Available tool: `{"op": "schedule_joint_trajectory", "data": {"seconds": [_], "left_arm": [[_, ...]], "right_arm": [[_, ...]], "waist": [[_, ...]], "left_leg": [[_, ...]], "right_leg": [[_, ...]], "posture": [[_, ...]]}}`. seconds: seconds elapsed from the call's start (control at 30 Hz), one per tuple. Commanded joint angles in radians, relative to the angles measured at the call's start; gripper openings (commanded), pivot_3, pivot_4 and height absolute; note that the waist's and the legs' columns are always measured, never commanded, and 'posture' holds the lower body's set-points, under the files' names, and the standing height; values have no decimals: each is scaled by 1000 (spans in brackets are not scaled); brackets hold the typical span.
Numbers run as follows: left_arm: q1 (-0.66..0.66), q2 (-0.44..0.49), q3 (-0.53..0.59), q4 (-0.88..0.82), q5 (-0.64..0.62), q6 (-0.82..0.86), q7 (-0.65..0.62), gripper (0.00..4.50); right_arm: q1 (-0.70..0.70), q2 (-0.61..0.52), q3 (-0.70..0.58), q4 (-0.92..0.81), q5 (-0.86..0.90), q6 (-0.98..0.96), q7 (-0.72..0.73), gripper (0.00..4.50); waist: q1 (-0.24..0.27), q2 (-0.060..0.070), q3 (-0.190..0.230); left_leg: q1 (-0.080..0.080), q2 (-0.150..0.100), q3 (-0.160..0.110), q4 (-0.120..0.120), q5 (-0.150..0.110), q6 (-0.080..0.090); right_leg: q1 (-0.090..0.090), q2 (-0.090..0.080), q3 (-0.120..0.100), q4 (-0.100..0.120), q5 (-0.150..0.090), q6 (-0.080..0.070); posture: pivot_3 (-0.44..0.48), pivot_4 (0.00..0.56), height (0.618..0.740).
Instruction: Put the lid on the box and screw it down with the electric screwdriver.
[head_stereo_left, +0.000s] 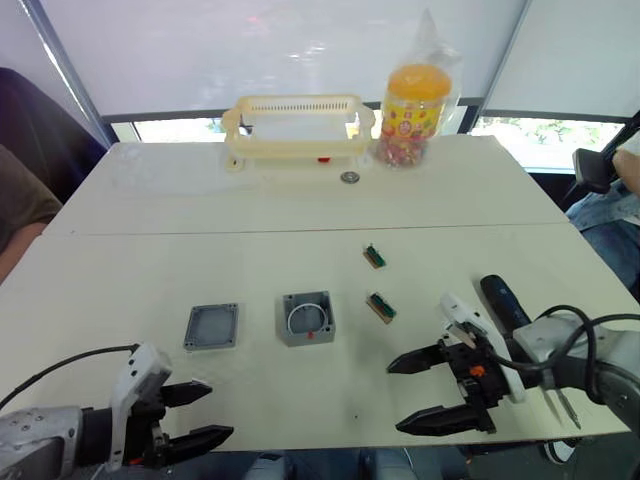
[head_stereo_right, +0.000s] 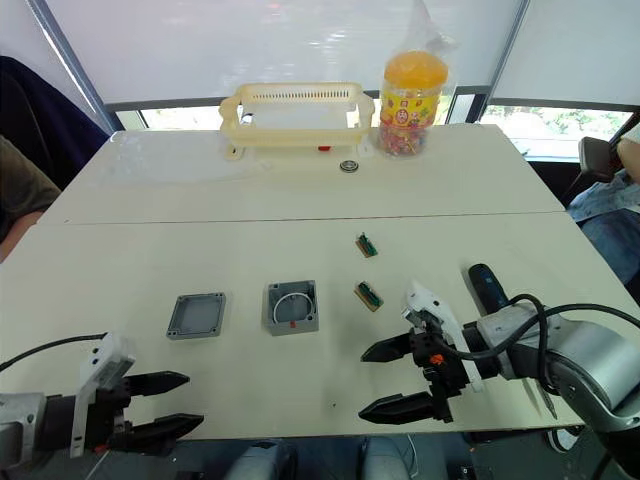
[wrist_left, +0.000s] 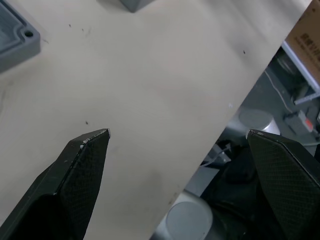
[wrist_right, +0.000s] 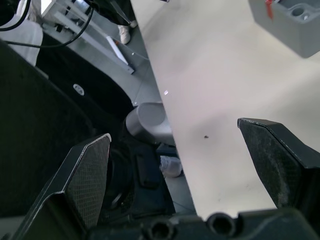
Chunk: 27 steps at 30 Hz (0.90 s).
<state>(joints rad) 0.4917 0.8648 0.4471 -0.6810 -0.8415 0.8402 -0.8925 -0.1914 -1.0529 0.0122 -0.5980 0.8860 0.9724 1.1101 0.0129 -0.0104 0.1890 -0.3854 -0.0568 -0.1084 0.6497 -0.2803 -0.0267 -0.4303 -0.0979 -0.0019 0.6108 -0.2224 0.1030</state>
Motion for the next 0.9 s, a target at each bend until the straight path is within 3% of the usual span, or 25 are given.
{"op": "schedule_joint_trajectory", "data": {"seconds": [0.03, 0.43, 0.7, 0.9], "left_arm": [[-9, -5, 19, -23, -10, -12, 13, 4500], [-48, -6, 59, -2, -54, 11, 61, 4500], [-93, 37, 48, 29, 38, -17, 87, 4500], [-172, 111, 11, 88, 79, -21, 30, 4500]], "right_arm": [[-16, -2, 0, 3, -14, -23, 10, 4461], [-74, 29, 30, 53, -63, -50, 22, 4461], [-131, 5, 40, 71, -81, -12, 23, 4461], [-145, 13, 10, 56, -59, 64, -49, 4461]], "waist": [[0, 0, 0], [-1, 0, 0], [0, 0, 0], [1, 0, 0]], "left_leg": [[0, 0, 0, 0, 0, 0], [0, 0, 0, 0, 0, 0], [0, 0, 0, 0, 0, 0], [0, 0, 1, 0, 0, 0]], "right_leg": [[0, 0, 0, 0, 0, 0], [0, 0, 0, 0, 0, 0], [0, 0, 0, 1, 0, 0], [0, 0, 0, 1, 0, 0]], "posture": [[0, 150, 740], [0, 150, 740], [0, 150, 740], [0, 150, 740]]}}
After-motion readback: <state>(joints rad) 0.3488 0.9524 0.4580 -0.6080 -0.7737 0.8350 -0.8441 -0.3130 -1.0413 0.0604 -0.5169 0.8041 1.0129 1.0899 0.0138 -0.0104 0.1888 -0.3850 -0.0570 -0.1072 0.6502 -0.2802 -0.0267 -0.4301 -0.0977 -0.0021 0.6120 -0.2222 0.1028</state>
